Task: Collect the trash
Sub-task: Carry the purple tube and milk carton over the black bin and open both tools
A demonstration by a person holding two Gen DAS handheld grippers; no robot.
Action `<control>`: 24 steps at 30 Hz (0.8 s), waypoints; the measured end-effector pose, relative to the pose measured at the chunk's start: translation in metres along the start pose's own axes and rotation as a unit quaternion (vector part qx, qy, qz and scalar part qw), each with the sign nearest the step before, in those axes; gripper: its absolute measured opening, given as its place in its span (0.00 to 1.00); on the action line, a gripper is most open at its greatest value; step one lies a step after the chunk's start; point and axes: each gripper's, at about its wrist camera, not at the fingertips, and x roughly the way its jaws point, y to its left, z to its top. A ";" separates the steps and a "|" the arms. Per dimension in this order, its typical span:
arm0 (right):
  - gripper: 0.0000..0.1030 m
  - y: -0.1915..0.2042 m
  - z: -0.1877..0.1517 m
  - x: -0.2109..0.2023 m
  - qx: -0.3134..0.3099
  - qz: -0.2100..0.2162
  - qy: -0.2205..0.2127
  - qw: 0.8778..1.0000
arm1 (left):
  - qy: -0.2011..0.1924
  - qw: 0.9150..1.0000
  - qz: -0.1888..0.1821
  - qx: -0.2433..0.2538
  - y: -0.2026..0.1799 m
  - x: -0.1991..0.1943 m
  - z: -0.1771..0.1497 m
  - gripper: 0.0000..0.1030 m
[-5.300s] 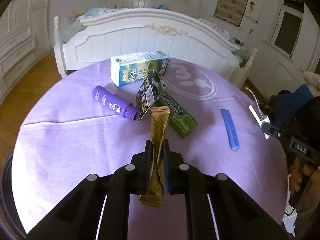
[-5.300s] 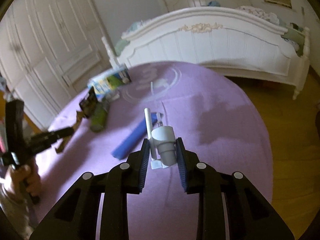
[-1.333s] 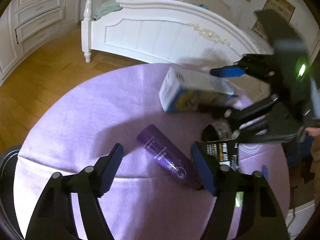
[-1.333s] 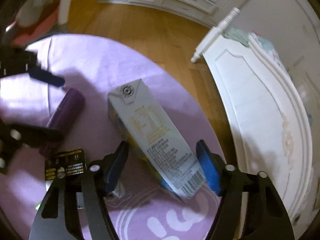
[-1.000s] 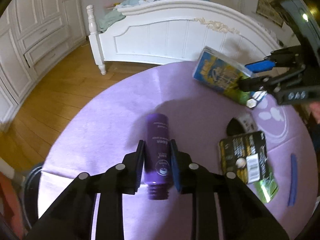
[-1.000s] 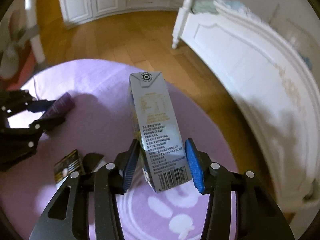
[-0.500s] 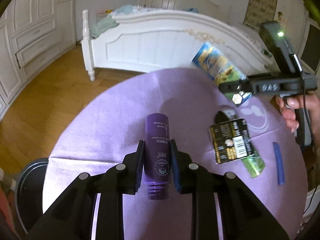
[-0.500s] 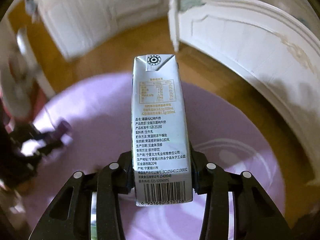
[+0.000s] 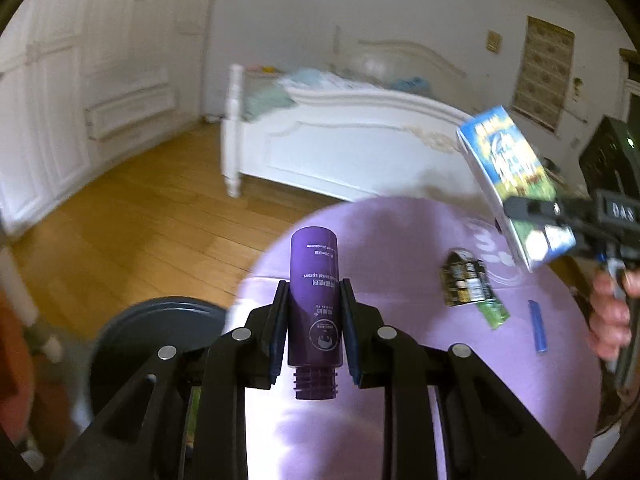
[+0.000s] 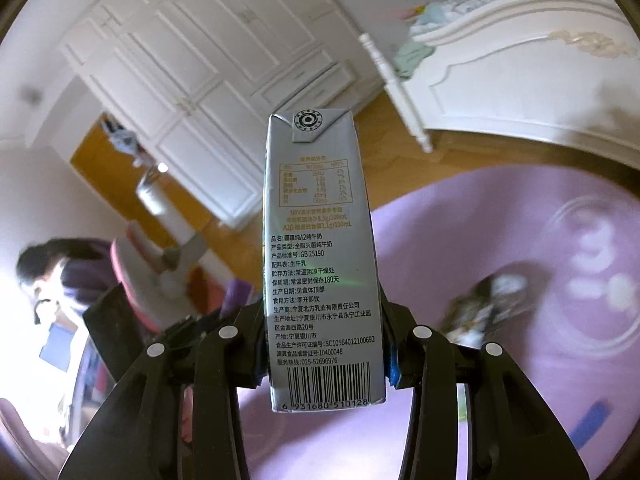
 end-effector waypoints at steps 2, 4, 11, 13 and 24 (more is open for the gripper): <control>0.41 0.019 -0.011 0.016 0.000 0.011 0.010 1.000 | -0.013 1.000 0.019 -0.009 0.012 -0.015 -0.004 0.24; 0.41 0.033 -0.016 0.036 -0.003 0.015 0.025 1.000 | -0.024 0.999 0.041 -0.021 0.026 -0.029 -0.009 0.24; 0.41 0.084 -0.032 0.103 -0.018 0.029 0.073 0.997 | -0.041 0.994 0.090 -0.055 0.065 -0.051 -0.025 0.25; 0.41 0.092 -0.035 0.121 -0.022 0.028 0.082 0.996 | -0.043 0.992 0.099 -0.059 0.071 -0.052 -0.027 0.25; 0.41 0.118 -0.042 0.182 -0.025 0.020 0.117 0.993 | -0.038 0.988 0.114 -0.094 0.109 -0.056 -0.043 0.25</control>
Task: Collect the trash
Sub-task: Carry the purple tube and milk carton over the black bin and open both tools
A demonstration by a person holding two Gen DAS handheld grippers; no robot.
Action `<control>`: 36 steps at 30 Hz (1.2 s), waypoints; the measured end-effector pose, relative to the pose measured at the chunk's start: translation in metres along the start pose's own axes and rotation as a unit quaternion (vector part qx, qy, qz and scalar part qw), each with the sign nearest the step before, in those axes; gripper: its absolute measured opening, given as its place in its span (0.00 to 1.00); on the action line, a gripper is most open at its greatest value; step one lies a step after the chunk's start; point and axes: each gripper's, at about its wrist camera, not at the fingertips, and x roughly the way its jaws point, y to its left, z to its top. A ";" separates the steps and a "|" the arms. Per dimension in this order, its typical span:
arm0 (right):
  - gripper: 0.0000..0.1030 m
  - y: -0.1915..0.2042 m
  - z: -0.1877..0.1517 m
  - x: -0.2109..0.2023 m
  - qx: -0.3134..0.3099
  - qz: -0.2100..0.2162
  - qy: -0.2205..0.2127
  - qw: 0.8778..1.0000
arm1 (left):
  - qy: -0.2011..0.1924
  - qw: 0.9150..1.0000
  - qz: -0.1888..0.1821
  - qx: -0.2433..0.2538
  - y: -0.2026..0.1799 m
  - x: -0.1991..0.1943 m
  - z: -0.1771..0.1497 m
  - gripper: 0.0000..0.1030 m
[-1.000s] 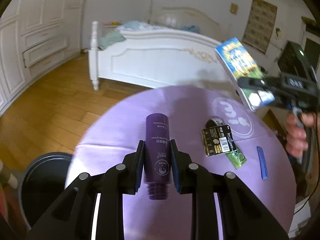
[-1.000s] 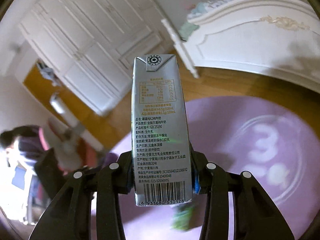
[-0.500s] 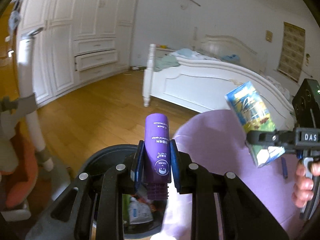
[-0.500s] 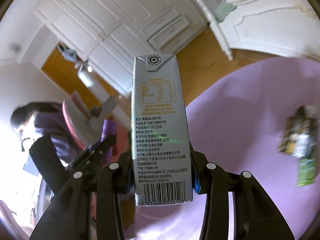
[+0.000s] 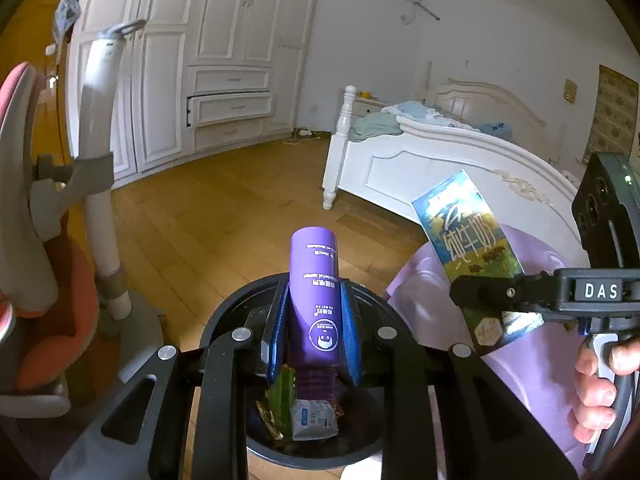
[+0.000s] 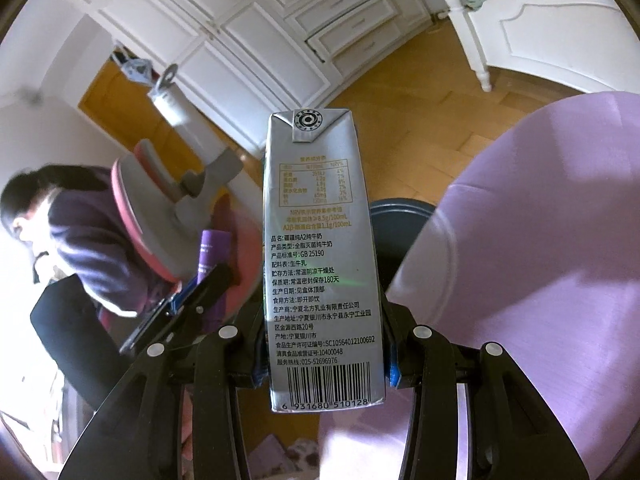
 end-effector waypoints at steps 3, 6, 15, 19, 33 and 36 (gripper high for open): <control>0.41 0.003 0.003 0.009 -0.003 -0.003 0.007 1.000 | 0.003 1.000 0.003 -0.006 0.008 0.004 -0.003 0.25; 0.41 0.006 0.008 0.020 -0.001 -0.005 0.012 1.000 | 0.006 1.000 0.004 -0.010 0.013 0.007 -0.005 0.25; 0.41 0.010 0.016 0.046 -0.008 -0.017 0.022 1.000 | 0.018 1.000 0.019 -0.013 0.021 0.019 -0.007 0.25; 0.41 0.010 0.020 0.058 -0.012 -0.025 0.025 0.999 | 0.023 0.999 0.020 -0.015 0.024 0.025 -0.007 0.25; 0.44 -0.003 0.027 0.079 0.003 -0.041 0.029 0.999 | 0.049 0.998 0.014 -0.033 0.032 0.044 -0.008 0.28; 0.56 -0.006 0.027 0.076 -0.001 -0.046 0.020 0.999 | 0.055 0.998 0.015 -0.040 0.034 0.047 -0.009 0.61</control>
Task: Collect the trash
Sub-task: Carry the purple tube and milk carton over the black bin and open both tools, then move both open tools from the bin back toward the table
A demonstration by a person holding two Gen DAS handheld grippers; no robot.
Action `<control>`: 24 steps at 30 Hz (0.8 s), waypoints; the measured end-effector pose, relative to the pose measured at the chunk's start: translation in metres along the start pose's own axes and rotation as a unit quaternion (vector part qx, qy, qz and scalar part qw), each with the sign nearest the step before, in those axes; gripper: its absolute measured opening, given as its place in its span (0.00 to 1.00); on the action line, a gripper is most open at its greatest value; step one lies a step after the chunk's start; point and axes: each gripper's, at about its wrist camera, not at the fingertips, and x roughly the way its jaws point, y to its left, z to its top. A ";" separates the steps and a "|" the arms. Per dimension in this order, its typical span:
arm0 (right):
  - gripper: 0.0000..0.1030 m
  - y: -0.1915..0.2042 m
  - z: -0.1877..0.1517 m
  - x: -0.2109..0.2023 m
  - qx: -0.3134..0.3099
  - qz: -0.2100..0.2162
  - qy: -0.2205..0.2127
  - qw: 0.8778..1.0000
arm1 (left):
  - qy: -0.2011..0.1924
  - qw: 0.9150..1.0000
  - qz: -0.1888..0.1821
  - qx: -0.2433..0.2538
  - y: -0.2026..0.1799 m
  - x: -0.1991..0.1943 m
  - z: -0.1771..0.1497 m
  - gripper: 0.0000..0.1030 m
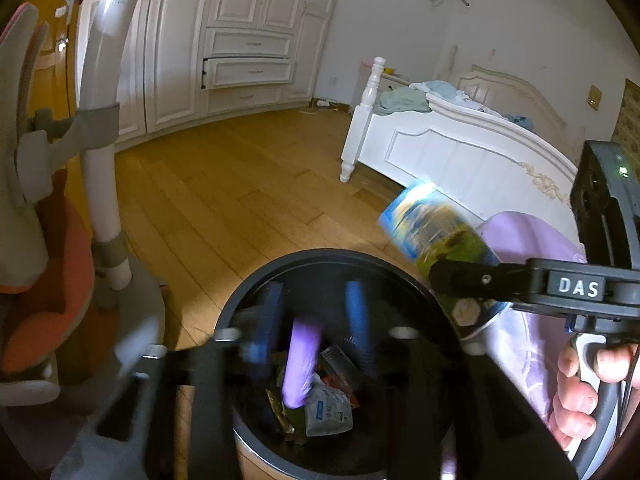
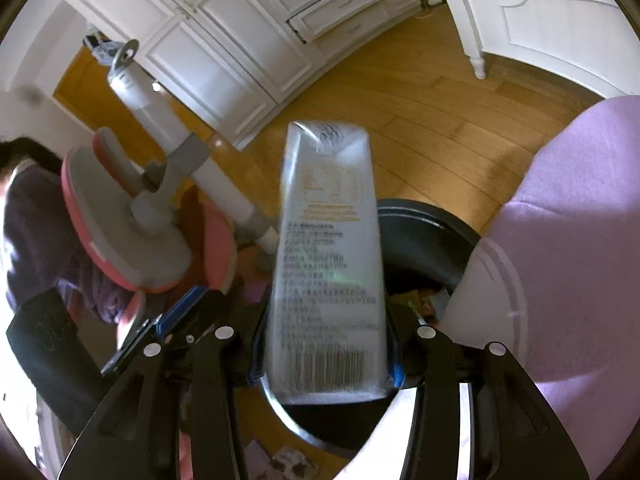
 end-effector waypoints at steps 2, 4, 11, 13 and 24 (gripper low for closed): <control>0.63 -0.004 -0.001 -0.005 0.004 -0.002 -0.010 1.000 | -0.008 1.000 -0.001 0.001 -0.001 -0.003 0.000 0.69; 0.63 -0.007 -0.002 -0.008 0.009 0.003 -0.011 1.000 | -0.008 1.000 -0.003 0.009 -0.006 -0.004 0.000 0.69; 0.63 -0.024 -0.011 -0.038 0.031 0.016 -0.033 0.999 | -0.002 0.999 -0.026 0.023 -0.021 -0.007 0.003 0.72; 0.63 -0.031 -0.015 -0.051 0.039 0.018 -0.042 0.998 | -0.002 0.999 -0.041 0.033 -0.032 -0.009 0.003 0.75; 0.63 -0.088 -0.056 -0.161 0.068 -0.030 -0.128 0.989 | 0.027 0.982 -0.168 0.083 -0.119 -0.011 0.006 0.83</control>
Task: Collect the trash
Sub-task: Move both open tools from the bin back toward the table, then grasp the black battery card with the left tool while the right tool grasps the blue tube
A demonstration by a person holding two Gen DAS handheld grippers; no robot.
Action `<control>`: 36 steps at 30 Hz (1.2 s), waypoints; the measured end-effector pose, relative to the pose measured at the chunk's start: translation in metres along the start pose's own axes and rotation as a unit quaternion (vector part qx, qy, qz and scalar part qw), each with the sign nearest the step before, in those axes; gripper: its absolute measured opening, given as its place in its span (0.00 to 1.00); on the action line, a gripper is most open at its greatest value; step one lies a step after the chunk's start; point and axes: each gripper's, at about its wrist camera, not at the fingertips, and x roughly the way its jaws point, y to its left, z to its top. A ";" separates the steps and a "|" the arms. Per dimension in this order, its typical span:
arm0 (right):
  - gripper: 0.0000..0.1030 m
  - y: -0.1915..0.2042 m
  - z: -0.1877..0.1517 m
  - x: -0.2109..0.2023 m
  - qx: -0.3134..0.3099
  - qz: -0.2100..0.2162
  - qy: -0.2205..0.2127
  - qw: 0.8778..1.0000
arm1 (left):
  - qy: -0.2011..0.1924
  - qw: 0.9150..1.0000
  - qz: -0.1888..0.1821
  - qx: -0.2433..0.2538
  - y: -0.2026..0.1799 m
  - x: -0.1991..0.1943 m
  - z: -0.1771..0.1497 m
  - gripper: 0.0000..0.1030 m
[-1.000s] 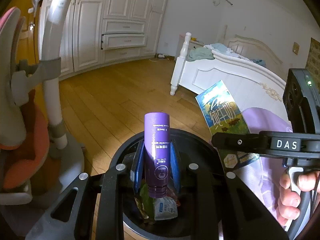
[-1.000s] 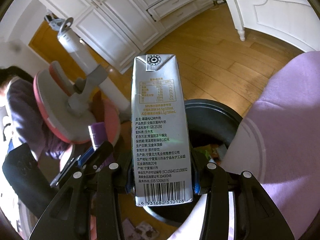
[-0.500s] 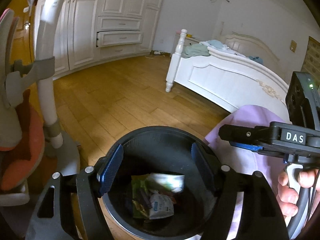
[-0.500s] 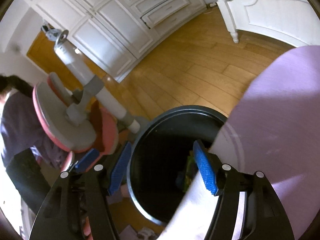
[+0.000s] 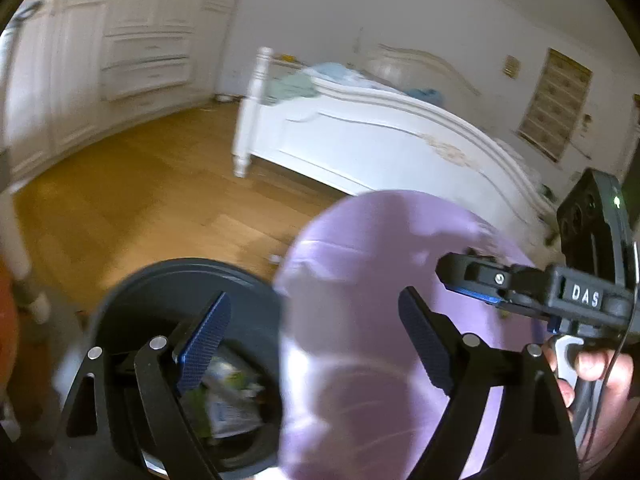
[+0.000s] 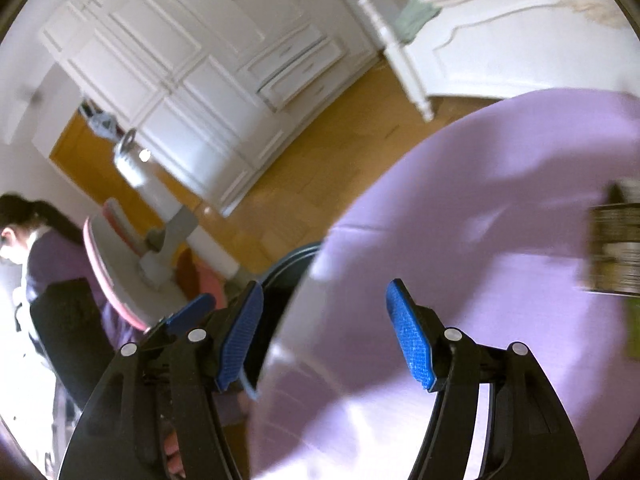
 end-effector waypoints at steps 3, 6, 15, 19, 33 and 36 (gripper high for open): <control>0.63 -0.024 -0.007 -0.034 0.003 -0.038 -0.026 0.999 | 0.011 0.999 -0.026 0.018 -0.030 0.013 0.005 0.86; 0.63 -0.058 -0.017 -0.072 0.015 -0.085 -0.046 0.995 | 0.027 0.998 -0.053 0.036 -0.061 0.028 0.010 0.94; 0.63 -0.135 -0.052 -0.137 0.029 -0.235 -0.042 0.971 | 0.091 0.988 -0.113 0.057 -0.140 0.099 0.015 0.94; 0.63 -0.144 -0.063 -0.129 0.012 -0.263 -0.014 0.965 | 0.111 0.986 -0.110 0.060 -0.160 0.125 0.014 0.94; 0.14 -0.175 -0.060 -0.132 0.000 -0.267 -0.010 0.964 | 0.134 0.985 -0.088 0.071 -0.176 0.170 0.014 0.56; 0.12 -0.174 -0.062 -0.140 0.008 -0.261 -0.019 0.965 | 0.135 0.984 -0.095 0.066 -0.172 0.170 0.013 0.51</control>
